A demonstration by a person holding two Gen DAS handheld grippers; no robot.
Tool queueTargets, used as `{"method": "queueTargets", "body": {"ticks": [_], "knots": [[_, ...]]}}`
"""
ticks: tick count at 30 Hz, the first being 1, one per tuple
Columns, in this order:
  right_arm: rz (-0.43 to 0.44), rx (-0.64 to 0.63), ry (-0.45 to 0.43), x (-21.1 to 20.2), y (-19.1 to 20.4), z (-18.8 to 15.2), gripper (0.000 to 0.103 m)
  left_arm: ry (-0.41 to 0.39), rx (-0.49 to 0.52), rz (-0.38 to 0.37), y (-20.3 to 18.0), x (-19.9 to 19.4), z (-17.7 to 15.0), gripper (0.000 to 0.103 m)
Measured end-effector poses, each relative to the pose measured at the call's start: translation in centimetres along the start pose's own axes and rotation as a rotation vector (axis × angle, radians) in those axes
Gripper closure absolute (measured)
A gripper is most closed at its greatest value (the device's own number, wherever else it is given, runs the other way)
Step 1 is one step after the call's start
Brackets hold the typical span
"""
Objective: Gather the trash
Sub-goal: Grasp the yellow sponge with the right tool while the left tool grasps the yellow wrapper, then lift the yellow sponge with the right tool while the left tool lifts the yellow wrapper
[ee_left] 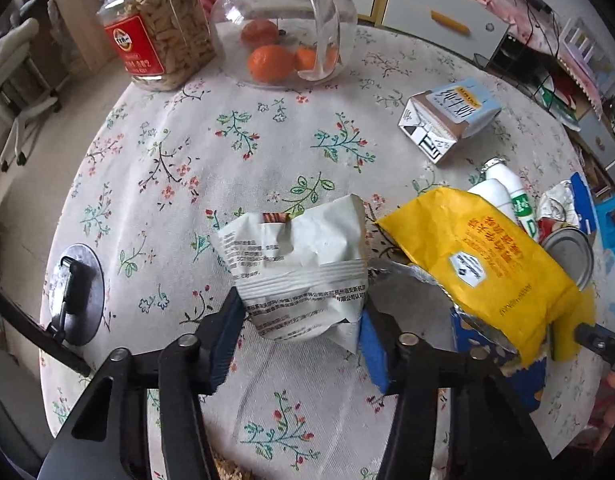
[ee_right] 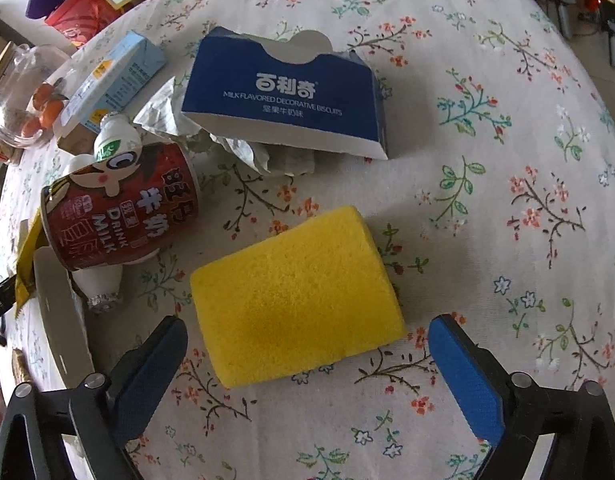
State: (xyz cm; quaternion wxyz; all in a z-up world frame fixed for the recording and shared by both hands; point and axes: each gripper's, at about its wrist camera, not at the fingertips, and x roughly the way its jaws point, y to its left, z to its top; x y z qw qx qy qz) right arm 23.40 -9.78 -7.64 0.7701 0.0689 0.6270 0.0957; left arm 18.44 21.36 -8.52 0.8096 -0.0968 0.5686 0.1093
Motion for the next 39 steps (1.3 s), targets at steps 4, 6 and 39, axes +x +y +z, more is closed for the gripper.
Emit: {"method": "queueTargets", "body": {"ticks": [4,6,39], "knots": [[0.014,0.005,0.027,1.0,-0.2,-0.1,0.018,-0.021,-0.004,-0.022,0.0,-1.2,-0.4,0.089],[0.026,0.021,0.017,1.2,-0.4,-0.1,0.022,-0.021,-0.015,-0.048,0.0,-1.8,-0.8,0.103],[0.092,0.038,-0.056,-3.6,-3.8,-3.0,0.066,-0.086,0.031,-0.15,-3.6,-5.1,-3.1,0.102]]}}
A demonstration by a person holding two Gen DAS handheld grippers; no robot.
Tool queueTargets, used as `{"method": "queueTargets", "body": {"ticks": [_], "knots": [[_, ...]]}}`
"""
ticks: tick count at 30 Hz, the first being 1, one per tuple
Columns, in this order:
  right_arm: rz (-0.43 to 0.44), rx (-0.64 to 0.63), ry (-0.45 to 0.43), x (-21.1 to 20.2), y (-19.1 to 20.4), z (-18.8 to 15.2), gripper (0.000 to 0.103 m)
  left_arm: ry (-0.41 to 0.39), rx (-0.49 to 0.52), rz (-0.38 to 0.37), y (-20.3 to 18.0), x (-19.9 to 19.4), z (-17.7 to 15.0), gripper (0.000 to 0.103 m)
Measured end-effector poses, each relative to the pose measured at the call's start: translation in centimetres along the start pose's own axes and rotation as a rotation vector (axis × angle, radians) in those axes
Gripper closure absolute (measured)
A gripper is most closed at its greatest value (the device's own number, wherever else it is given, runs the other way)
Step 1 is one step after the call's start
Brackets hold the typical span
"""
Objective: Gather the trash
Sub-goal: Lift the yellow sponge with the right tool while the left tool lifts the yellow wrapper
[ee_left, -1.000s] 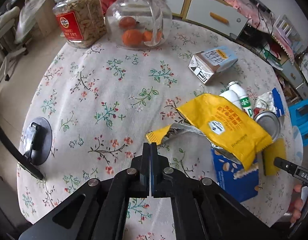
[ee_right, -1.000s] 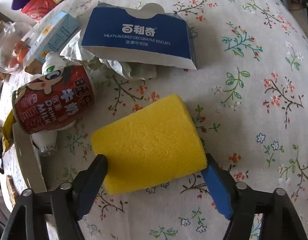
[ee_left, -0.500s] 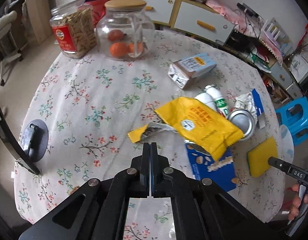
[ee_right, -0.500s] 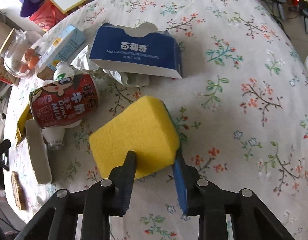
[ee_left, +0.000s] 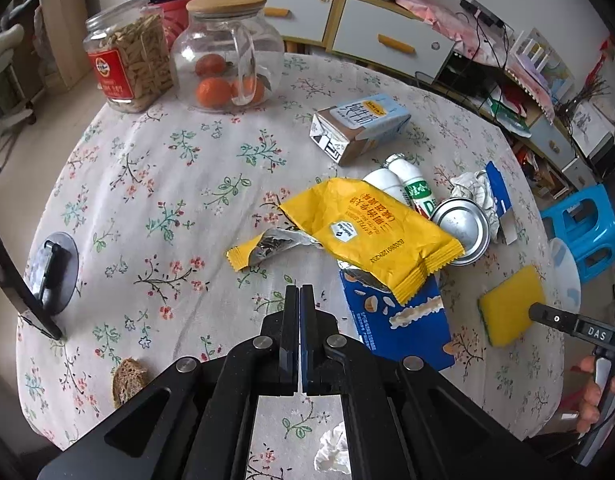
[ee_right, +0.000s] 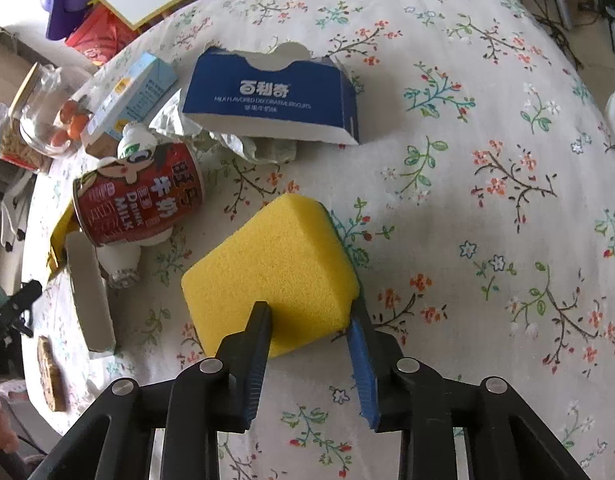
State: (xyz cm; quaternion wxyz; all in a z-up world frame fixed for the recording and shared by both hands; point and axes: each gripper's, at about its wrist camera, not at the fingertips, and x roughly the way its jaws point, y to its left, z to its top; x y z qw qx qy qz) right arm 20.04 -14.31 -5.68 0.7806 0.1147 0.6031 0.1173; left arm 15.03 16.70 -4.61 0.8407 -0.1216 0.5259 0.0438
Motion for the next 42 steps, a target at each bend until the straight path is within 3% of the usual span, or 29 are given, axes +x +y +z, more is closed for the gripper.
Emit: {"method": "queueTargets", "body": {"ticks": [2,5,6,7,8,9,10,20,27,33,42], "knots": [[-0.004,0.016,0.01,0.2,-0.3,0.1,0.063,0.007,0.008,-0.005,-0.1,0.1,-0.1,0.102],[-0.004,0.033,0.031,0.7,-0.4,0.2,0.05,0.029,0.006,-0.007,0.0,0.3,-0.1,0.098],[-0.005,0.031,0.029,0.7,-0.4,0.2,0.049,0.032,0.003,-0.01,0.1,0.3,-0.1,0.089],[-0.006,0.024,0.028,0.9,-0.2,0.3,0.048,0.034,0.0,-0.013,0.2,0.3,-0.1,0.07],[-0.011,0.016,0.026,1.0,0.1,0.3,0.043,0.032,-0.003,-0.014,0.2,0.2,-0.1,0.058],[-0.016,0.012,0.024,1.2,0.2,0.4,0.039,0.018,-0.015,-0.013,0.3,0.0,-0.2,0.038],[-0.022,0.009,0.023,1.4,0.4,0.5,0.038,0.007,-0.022,-0.014,0.4,-0.2,-0.2,0.031],[-0.047,-0.002,0.021,3.5,0.8,1.1,0.036,0.037,-0.054,-0.051,0.8,0.5,0.1,0.03],[-0.089,-0.084,-0.007,3.1,2.0,0.6,0.057,0.012,-0.114,-0.026,2.4,1.1,1.5,0.03],[-0.047,-0.036,-0.007,2.3,0.7,0.9,0.077,0.002,-0.124,0.004,3.0,2.8,2.9,0.031],[0.014,-0.046,-0.028,0.8,1.5,1.1,0.082,0.032,-0.177,-0.128,1.8,3.2,4.6,0.031]]}}
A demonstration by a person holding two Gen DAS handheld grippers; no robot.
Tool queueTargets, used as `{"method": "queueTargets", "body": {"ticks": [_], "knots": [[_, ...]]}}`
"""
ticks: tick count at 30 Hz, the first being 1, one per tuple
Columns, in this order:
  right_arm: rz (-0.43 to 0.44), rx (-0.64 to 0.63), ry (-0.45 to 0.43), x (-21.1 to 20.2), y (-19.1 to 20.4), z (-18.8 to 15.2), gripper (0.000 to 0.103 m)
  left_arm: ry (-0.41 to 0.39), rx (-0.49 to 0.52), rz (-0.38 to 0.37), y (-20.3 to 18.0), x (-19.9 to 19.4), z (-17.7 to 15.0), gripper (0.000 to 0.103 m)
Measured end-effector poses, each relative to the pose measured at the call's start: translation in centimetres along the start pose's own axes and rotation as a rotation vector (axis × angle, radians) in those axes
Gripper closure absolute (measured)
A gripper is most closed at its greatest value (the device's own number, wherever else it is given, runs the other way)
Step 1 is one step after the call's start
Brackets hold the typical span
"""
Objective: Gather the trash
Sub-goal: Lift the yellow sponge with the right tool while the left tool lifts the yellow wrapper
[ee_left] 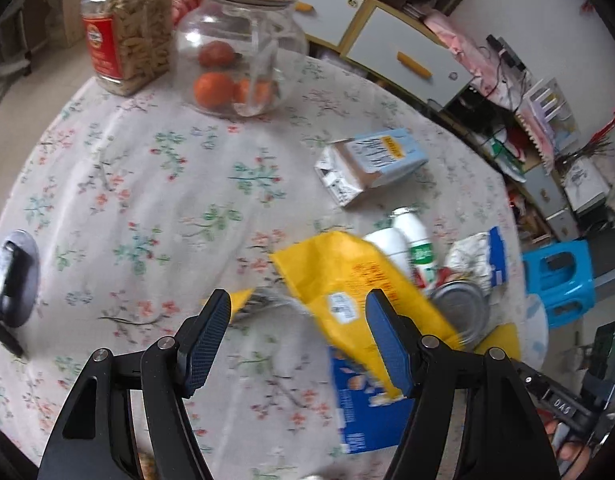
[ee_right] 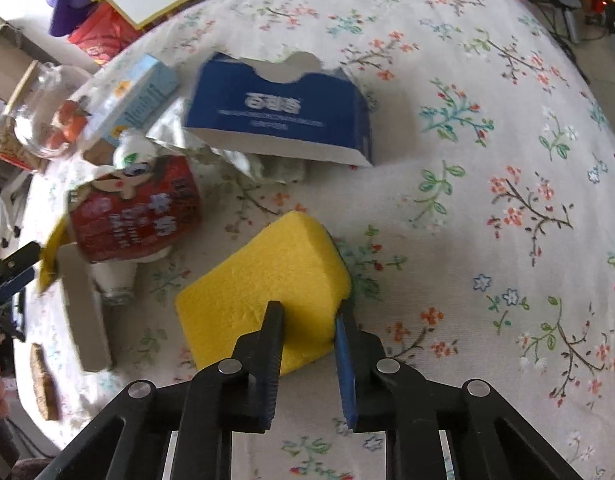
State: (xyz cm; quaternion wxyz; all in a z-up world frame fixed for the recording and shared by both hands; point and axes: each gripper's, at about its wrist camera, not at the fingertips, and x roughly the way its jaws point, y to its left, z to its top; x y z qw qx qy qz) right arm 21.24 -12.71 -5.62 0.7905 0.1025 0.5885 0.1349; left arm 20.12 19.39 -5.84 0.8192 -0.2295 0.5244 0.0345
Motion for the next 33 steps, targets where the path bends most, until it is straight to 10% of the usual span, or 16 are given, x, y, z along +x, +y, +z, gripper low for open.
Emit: {"method": "queueTargets", "body": {"ticks": [10,20,25,33], "knots": [[0.031,0.009,-0.06,-2.6,-0.1,0.6,0.082,0.035,0.035,-0.034,-4.5,0.6,0.3,0.03],[0.033,0.048,-0.076,-3.7,-1.6,0.6,0.082,0.026,0.155,0.116,-7.1,1.8,-0.9,0.031],[0.035,0.053,-0.075,-3.8,-1.9,0.5,0.081,0.047,0.185,0.114,-7.0,1.9,-1.6,0.065],[0.049,0.057,-0.077,-4.1,-2.0,0.4,0.081,0.043,0.173,0.12,-5.8,1.6,-1.9,0.086]]}}
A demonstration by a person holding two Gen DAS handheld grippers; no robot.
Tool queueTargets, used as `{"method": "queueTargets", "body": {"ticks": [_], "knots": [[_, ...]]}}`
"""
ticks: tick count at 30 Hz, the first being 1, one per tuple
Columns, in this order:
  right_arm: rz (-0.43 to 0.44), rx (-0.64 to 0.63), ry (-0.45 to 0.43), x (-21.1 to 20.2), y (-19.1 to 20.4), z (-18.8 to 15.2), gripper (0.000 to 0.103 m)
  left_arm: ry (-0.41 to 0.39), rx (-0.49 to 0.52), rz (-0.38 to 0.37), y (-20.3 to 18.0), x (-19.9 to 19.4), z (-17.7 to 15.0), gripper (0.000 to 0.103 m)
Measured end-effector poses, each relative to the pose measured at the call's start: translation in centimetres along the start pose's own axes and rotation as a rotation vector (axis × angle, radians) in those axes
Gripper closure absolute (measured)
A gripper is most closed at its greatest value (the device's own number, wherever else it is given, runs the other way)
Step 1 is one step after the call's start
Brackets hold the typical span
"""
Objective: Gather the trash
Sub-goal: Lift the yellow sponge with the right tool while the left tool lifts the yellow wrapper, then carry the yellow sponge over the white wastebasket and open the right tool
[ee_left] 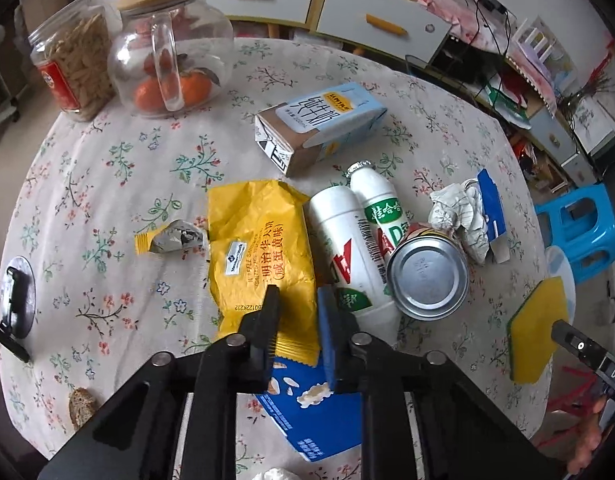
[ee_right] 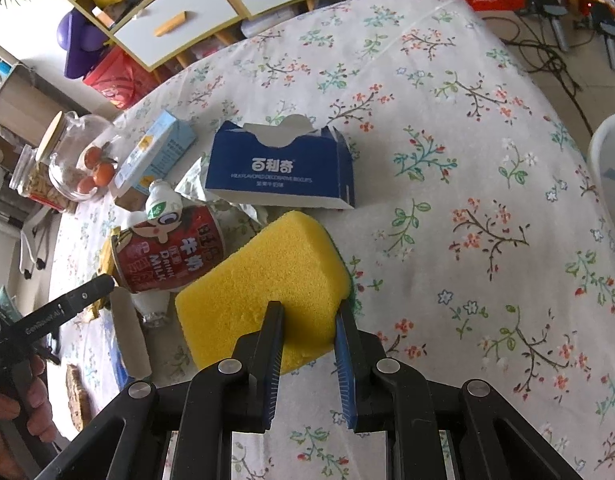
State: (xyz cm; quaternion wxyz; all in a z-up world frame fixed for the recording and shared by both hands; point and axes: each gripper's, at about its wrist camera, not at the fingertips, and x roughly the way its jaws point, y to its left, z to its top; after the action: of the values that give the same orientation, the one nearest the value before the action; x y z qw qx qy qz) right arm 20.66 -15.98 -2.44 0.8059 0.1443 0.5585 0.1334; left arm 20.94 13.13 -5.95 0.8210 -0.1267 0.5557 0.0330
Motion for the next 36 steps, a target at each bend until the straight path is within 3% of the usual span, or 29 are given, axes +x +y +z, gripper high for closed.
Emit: {"method": "queueTargets", "body": {"ticks": [5,16,23,36], "knots": [[0.001,-0.005,-0.006,-0.2,0.0,0.1,0.081,-0.025,0.012,0.012,0.1,-0.7,0.0,0.096],[0.003,0.011,-0.019,-0.5,0.2,-0.1,0.081,-0.059,0.007,-0.028,1.9,-2.8,-0.1,0.1],[0.015,0.021,-0.042,-1.1,0.2,0.0,0.081,-0.099,-0.031,-0.092,3.3,-4.7,0.1,0.101],[0.053,0.111,-0.132,-4.9,-3.1,1.4,0.081,-0.219,-0.006,-0.175,0.1,-9.2,-0.2,0.101]]}}
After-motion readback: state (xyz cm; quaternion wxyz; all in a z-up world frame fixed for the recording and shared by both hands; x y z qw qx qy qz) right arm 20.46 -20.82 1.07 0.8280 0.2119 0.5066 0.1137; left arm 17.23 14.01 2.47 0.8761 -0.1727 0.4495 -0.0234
